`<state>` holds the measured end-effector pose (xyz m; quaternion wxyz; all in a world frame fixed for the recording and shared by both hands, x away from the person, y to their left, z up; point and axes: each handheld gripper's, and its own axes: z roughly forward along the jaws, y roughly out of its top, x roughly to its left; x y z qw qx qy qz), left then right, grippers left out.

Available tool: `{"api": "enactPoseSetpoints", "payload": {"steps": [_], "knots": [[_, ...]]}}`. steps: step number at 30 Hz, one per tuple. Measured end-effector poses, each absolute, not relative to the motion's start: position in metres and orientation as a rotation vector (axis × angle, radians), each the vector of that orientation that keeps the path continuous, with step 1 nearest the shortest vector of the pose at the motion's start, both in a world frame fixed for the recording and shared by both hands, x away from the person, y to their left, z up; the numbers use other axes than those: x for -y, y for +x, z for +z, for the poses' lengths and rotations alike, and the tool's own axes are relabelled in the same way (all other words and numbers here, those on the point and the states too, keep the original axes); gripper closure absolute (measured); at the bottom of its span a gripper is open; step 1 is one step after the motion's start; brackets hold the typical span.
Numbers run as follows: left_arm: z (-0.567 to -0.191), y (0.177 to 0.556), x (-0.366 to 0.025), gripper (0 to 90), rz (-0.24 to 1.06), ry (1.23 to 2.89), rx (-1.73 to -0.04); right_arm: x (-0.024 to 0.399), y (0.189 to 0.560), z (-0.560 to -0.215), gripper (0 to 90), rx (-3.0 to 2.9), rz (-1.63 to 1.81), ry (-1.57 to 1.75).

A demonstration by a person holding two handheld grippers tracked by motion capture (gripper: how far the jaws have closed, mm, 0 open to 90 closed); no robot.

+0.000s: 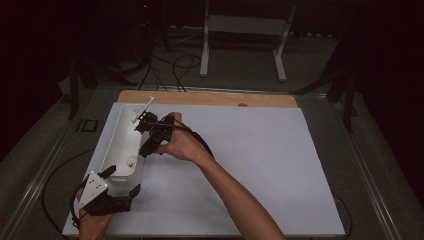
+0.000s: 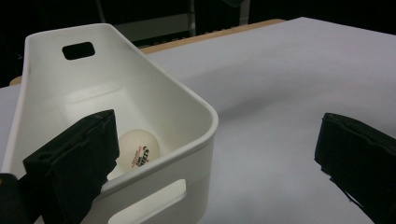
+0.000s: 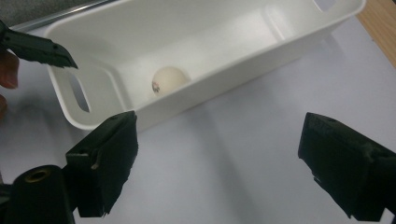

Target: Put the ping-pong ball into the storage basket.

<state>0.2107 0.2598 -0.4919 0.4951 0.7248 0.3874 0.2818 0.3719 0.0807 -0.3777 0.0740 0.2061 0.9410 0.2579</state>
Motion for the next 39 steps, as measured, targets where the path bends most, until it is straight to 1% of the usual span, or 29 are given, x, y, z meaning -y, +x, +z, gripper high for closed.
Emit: {"api": "enactPoseSetpoints", "payload": {"steps": [21, 39], "knots": [[-0.492, 0.211, -0.26, 0.3, 0.68, 1.758, -0.94, -0.042, 0.372, -0.382, 11.6, -2.792, 0.783, 0.679], [-0.492, 0.212, -0.259, 0.3, 0.678, 1.759, -0.941, 0.004, 0.373, -0.389, 11.6, -2.754, 0.826, 0.76]]}}
